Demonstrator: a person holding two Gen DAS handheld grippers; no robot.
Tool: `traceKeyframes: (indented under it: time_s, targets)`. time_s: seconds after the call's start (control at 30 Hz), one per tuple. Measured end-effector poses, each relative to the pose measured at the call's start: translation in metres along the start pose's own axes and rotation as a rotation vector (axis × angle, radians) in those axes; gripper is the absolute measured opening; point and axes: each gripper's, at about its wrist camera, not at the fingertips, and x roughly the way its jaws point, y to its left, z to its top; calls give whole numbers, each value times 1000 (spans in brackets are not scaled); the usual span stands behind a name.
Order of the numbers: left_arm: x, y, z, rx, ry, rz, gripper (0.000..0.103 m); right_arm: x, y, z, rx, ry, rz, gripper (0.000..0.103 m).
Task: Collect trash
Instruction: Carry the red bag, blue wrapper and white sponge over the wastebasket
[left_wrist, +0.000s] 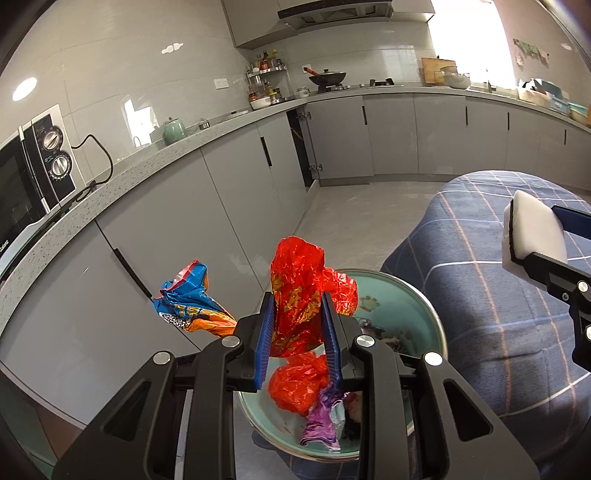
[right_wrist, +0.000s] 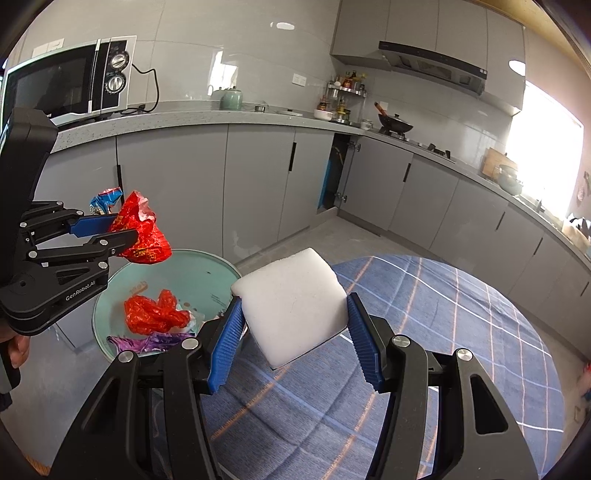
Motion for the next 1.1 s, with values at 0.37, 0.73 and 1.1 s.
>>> traceKeyframes:
  time_s: [0.37,0.73,1.1]
  targets:
    - [6,19,-3,-33,12,29,26,10,13,11,-32,-7,21,56]
    - [13,33,-7,-59,30,47,26,23,33,22,-61,-11,60,56]
    - [21,42,-11,-78,41,51,26,34,47,30,-78,-6,80,56]
